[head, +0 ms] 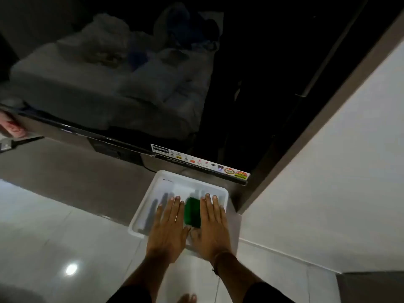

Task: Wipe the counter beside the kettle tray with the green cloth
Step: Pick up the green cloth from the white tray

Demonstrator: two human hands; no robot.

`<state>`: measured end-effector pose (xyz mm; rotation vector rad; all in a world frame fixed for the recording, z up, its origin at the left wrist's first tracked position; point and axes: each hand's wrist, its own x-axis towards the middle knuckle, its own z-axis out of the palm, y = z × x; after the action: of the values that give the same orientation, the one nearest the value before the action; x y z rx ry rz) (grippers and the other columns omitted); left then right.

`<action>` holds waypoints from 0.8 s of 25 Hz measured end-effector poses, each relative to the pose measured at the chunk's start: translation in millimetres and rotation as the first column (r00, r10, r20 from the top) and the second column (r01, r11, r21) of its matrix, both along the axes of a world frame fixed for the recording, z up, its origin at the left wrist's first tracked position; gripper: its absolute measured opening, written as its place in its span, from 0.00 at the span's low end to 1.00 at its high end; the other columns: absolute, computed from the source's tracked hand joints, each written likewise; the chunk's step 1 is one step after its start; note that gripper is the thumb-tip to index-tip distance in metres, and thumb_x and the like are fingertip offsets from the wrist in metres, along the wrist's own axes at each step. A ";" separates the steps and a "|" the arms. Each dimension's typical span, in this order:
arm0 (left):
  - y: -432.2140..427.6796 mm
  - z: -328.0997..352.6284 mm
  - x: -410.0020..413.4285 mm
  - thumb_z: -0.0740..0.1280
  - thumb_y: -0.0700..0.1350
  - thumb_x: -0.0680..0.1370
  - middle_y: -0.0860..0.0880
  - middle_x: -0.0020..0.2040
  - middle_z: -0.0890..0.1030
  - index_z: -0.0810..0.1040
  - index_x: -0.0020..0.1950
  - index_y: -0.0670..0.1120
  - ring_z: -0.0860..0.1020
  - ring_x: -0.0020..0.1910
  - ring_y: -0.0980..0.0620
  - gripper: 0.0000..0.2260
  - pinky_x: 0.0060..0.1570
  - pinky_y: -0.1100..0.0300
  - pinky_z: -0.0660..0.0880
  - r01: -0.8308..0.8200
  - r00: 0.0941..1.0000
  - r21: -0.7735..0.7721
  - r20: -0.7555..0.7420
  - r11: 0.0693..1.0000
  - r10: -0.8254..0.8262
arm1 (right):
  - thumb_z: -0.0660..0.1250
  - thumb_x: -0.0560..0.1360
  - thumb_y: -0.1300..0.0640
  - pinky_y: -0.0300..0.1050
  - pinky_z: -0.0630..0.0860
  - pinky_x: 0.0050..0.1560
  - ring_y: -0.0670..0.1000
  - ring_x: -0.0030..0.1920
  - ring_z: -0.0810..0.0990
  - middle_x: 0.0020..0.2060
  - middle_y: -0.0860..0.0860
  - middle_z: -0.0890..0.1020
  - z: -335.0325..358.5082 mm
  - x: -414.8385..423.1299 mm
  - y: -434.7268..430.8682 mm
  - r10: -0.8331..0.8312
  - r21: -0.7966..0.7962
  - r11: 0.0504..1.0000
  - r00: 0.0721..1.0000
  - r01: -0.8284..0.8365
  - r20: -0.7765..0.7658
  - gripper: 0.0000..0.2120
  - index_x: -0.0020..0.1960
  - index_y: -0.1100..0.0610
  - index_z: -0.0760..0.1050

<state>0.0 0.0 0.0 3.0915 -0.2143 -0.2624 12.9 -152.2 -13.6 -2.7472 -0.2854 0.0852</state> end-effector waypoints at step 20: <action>19.5 -9.1 31.1 0.52 0.55 0.87 0.37 0.81 0.35 0.35 0.80 0.41 0.32 0.79 0.38 0.34 0.80 0.37 0.43 0.077 0.995 0.030 0.062 0.997 -0.079 | 0.68 0.79 0.62 0.57 0.47 0.78 0.57 0.82 0.45 0.82 0.52 0.47 -9.7 16.2 20.6 0.000 -0.078 0.997 0.999 0.004 0.046 0.41 0.82 0.55 0.46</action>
<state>31.1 19.5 -9.1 3.1253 -0.3369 -0.1710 29.0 -131.6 -23.3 -2.8304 -0.2977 0.0327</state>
